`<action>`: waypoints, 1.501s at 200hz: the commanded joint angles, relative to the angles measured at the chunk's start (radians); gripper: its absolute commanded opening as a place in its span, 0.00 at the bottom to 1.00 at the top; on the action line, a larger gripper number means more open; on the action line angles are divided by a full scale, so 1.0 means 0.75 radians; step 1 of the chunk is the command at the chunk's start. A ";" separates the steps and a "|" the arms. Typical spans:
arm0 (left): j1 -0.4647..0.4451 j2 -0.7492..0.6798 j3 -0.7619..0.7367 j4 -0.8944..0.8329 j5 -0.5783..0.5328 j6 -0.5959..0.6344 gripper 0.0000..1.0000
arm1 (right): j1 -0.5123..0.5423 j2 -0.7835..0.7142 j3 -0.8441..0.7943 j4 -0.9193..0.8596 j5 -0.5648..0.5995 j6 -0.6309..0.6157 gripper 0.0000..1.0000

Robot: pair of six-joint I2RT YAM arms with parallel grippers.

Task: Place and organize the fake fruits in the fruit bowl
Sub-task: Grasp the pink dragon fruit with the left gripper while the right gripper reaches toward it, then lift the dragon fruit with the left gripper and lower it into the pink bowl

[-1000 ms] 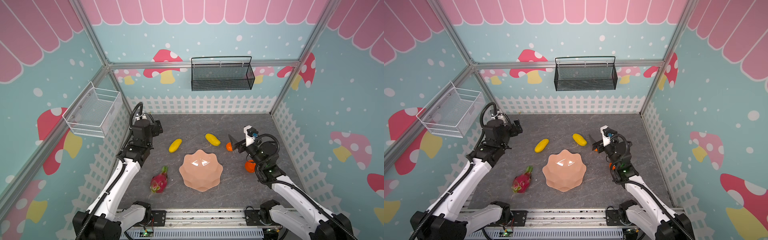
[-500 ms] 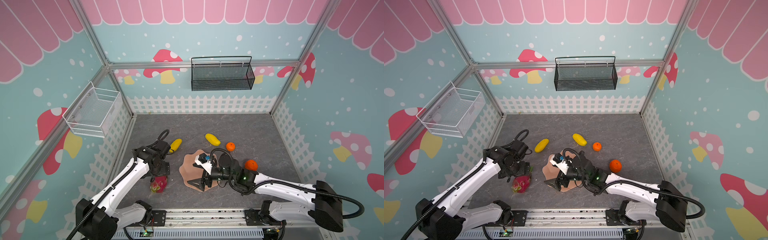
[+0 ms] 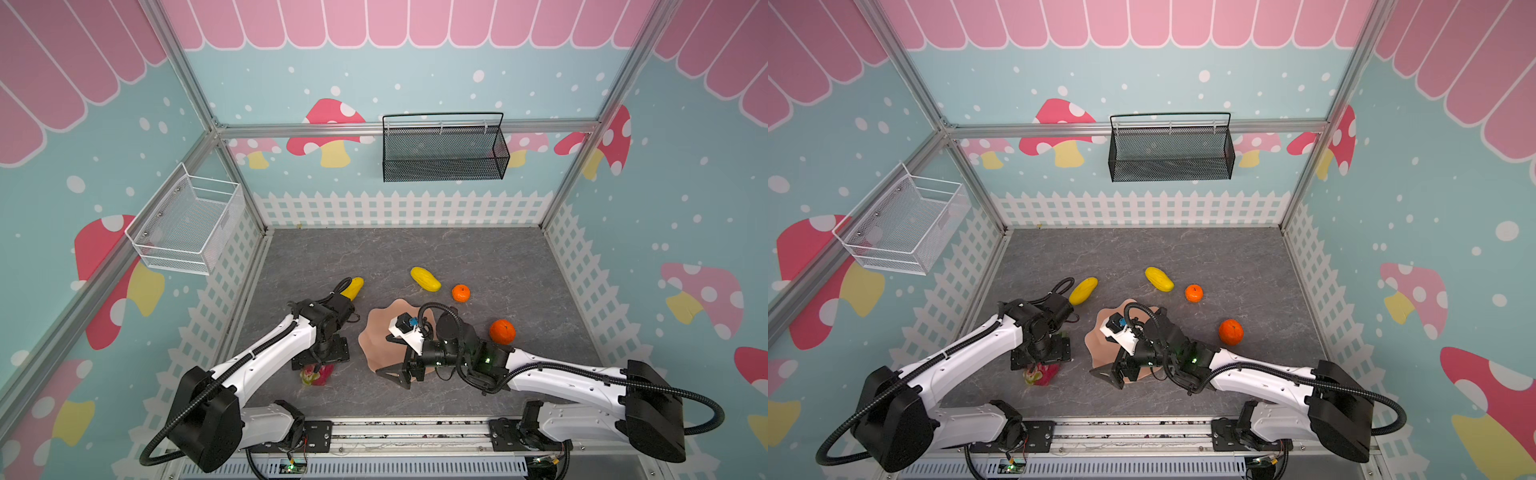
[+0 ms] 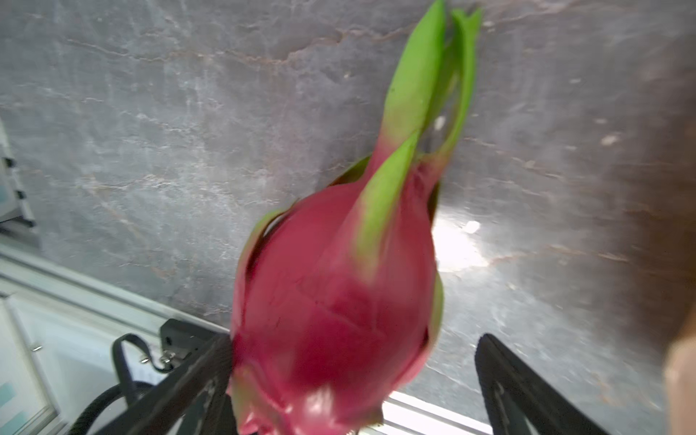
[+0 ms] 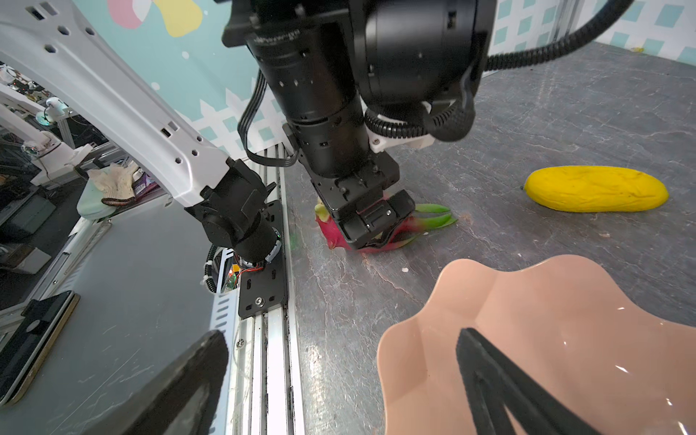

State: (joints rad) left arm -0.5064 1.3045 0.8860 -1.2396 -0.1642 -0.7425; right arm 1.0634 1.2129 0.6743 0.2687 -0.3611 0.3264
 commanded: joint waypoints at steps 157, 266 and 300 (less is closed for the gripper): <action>-0.063 -0.113 0.348 -0.010 -0.181 0.009 0.51 | -0.363 -0.240 -0.103 -0.201 0.035 0.013 0.98; -0.438 0.469 0.638 0.404 0.234 0.185 0.52 | -0.519 -0.584 -0.251 -0.458 0.080 0.107 0.98; -0.490 0.558 0.648 0.409 0.250 0.193 0.53 | -0.521 -0.571 -0.236 -0.479 0.080 0.090 0.98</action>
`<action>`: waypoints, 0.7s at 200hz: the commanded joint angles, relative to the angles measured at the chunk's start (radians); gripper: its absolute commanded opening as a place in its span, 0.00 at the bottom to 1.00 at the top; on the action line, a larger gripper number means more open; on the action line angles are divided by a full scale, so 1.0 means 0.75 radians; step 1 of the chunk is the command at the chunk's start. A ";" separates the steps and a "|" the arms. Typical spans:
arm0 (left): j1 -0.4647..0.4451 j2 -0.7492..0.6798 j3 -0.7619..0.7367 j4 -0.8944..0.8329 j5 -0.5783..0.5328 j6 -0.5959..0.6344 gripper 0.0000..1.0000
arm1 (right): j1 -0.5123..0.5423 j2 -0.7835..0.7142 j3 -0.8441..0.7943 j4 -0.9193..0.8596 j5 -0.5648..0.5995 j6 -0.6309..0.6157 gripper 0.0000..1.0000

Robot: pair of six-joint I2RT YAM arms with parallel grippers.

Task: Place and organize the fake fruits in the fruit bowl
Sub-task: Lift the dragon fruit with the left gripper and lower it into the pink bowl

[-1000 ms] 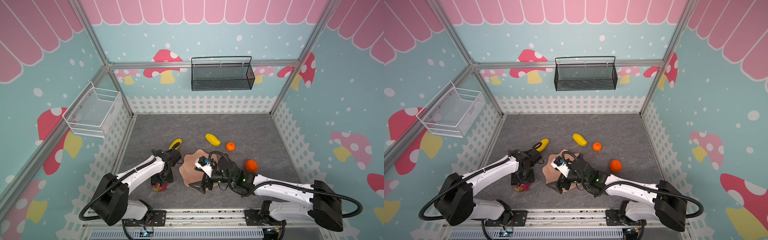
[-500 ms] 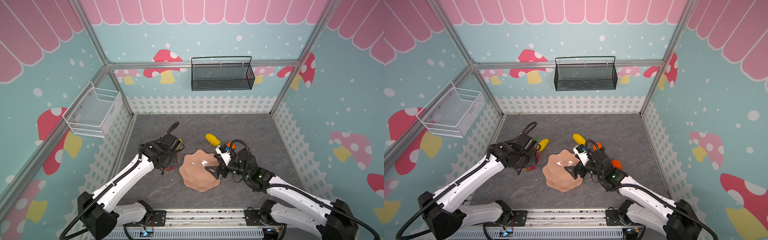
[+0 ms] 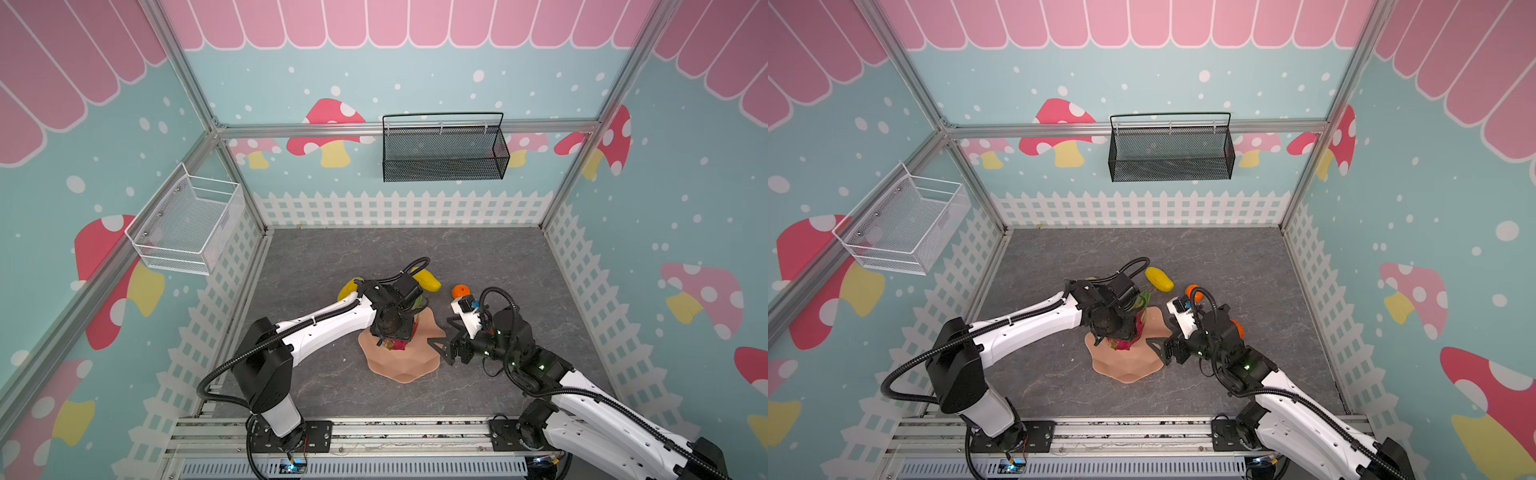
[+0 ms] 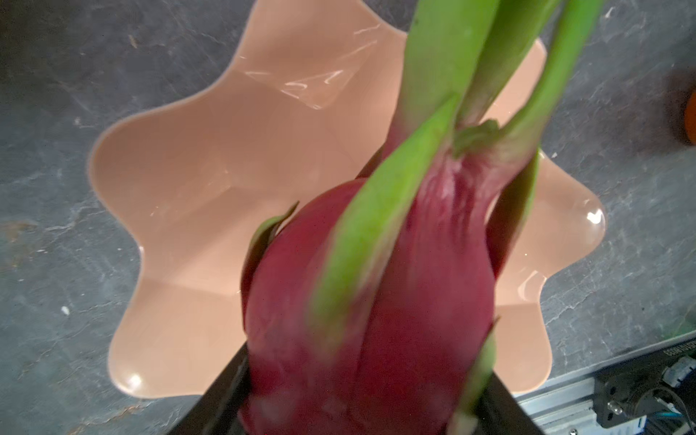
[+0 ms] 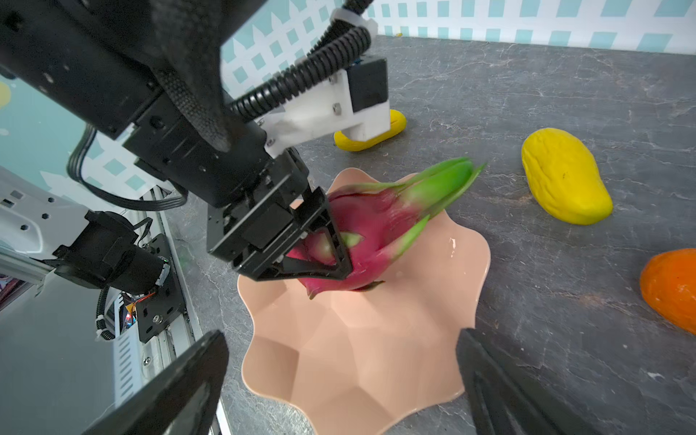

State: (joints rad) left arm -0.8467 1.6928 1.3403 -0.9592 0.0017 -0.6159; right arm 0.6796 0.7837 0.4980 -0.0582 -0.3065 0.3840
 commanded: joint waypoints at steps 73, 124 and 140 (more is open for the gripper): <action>-0.068 0.075 -0.064 0.033 0.039 0.005 0.60 | -0.010 0.016 -0.003 -0.033 -0.004 -0.005 0.98; -0.070 0.080 -0.077 0.033 0.017 0.017 0.74 | -0.011 0.056 0.003 -0.025 -0.015 -0.019 0.98; -0.068 0.063 -0.068 0.035 0.012 0.026 0.82 | -0.012 0.067 0.008 -0.016 -0.011 -0.025 0.98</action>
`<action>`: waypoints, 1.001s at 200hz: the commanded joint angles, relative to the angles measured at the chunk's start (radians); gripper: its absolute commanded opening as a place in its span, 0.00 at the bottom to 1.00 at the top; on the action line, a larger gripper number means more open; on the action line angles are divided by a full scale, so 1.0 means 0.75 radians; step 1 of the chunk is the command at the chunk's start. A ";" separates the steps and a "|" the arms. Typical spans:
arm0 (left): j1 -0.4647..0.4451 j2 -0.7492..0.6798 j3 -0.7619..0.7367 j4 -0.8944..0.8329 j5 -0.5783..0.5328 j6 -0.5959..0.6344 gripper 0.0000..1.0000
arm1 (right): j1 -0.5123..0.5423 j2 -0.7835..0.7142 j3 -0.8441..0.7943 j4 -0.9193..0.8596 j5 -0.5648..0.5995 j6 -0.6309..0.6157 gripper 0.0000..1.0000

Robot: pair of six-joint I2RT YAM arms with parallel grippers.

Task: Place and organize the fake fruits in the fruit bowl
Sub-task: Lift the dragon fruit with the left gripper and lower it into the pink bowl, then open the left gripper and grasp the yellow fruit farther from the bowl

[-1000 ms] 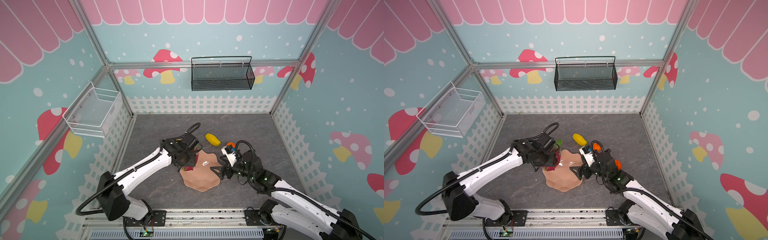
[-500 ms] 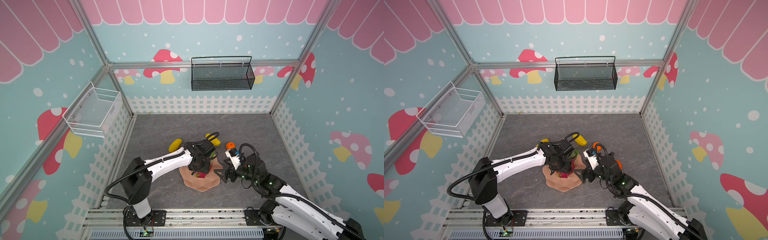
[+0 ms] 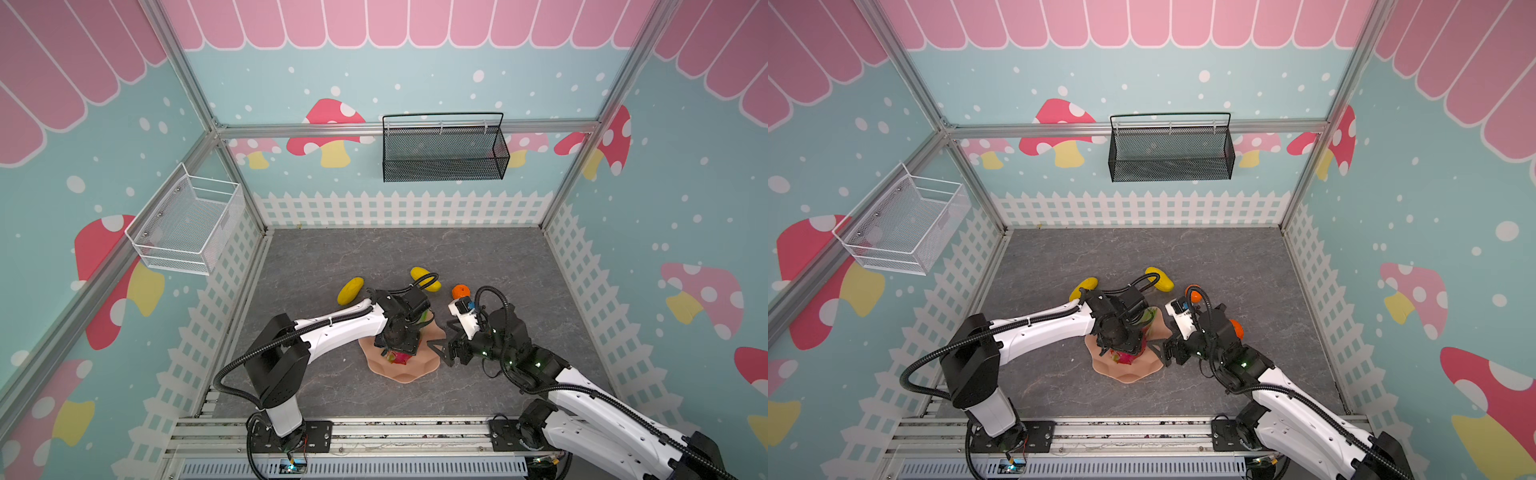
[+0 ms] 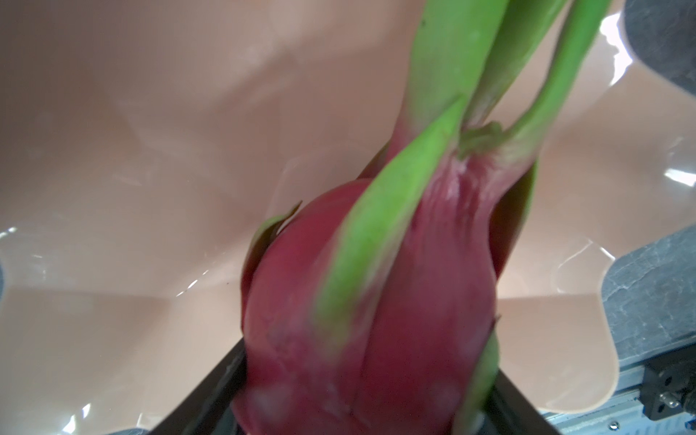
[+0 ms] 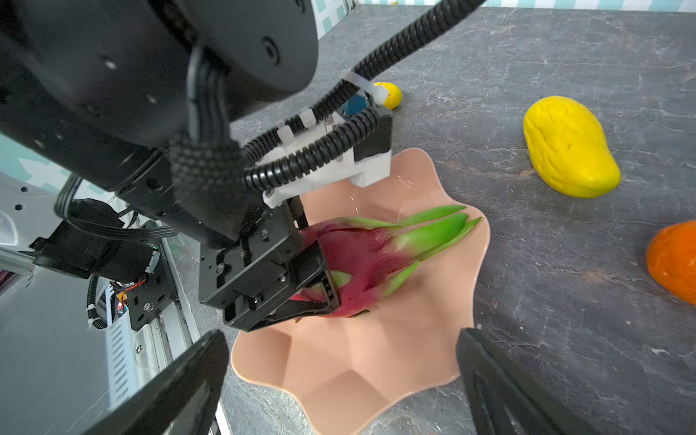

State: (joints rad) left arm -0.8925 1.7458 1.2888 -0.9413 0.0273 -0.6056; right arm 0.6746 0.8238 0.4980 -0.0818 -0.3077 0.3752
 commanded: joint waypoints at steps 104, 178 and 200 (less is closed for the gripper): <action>0.254 -0.219 0.192 0.021 -0.065 0.201 0.98 | -0.040 0.148 0.140 0.050 -0.059 -0.096 0.98; 0.727 0.107 0.370 0.050 -0.234 0.347 0.94 | -0.040 0.452 0.302 0.187 -0.221 -0.128 0.98; 0.766 0.208 0.394 0.083 -0.195 0.371 0.92 | -0.039 0.517 0.354 0.199 -0.248 -0.140 0.98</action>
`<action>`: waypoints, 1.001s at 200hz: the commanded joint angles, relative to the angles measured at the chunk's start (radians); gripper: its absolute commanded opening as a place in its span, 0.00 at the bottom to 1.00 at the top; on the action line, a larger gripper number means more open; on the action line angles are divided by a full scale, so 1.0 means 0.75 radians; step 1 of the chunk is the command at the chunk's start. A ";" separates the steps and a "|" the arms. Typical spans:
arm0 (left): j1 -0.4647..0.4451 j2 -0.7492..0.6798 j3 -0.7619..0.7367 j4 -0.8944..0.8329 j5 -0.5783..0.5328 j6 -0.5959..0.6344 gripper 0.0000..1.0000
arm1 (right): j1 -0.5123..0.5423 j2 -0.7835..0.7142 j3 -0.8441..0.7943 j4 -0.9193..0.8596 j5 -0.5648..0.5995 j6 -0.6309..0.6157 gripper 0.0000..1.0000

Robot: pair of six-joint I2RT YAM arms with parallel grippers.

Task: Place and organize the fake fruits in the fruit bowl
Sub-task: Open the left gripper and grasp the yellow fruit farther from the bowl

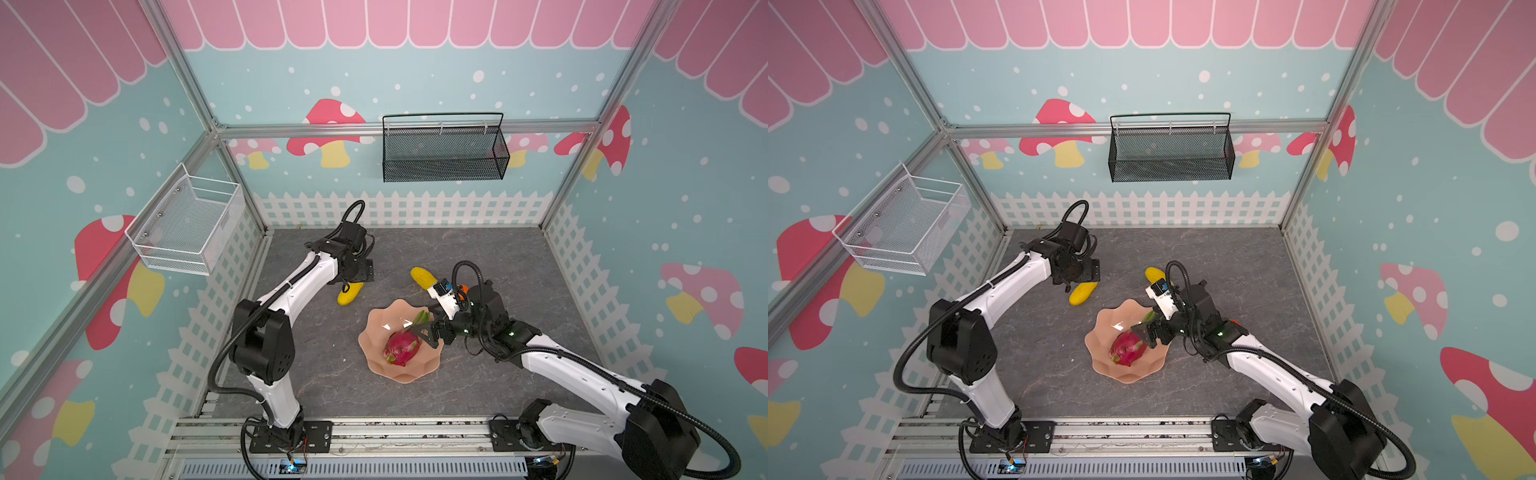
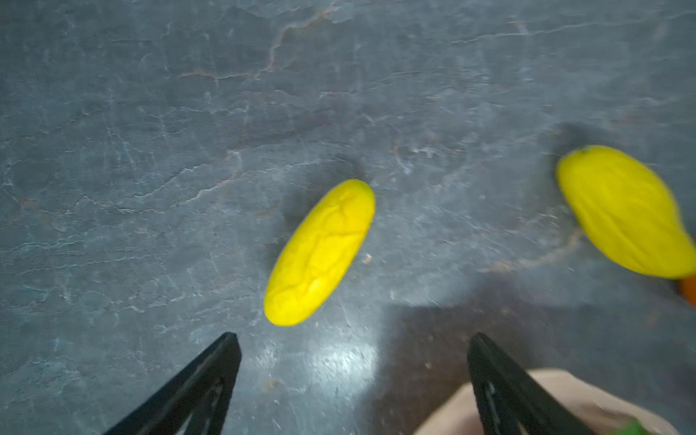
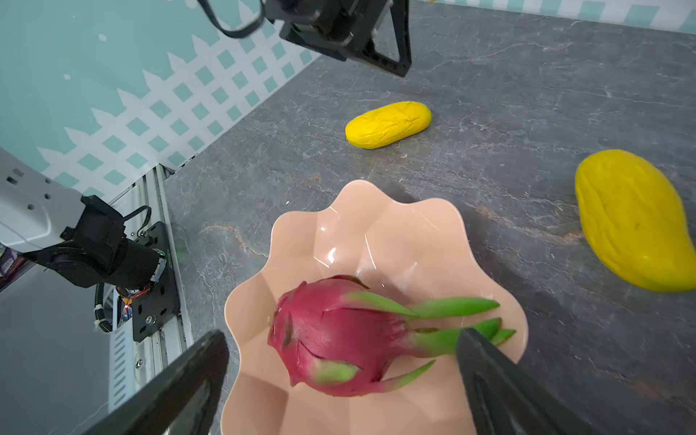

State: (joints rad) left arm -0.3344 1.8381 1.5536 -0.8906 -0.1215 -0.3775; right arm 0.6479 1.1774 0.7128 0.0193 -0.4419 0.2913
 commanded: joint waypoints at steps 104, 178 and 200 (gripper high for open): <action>0.073 0.320 0.059 0.112 0.056 0.094 0.81 | -0.004 0.083 0.038 0.083 -0.056 -0.014 0.98; 0.081 0.312 -0.039 0.208 0.099 0.080 0.59 | -0.005 0.067 0.033 0.074 -0.072 -0.008 0.98; 0.082 0.262 -0.081 0.223 0.099 0.074 0.50 | -0.004 0.090 0.043 0.078 -0.106 -0.013 0.98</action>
State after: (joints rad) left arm -0.2817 2.0899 1.5284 -0.7570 -0.0608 -0.3279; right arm 0.6479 1.2476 0.7475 0.0700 -0.4904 0.2852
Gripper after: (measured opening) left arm 0.524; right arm 0.979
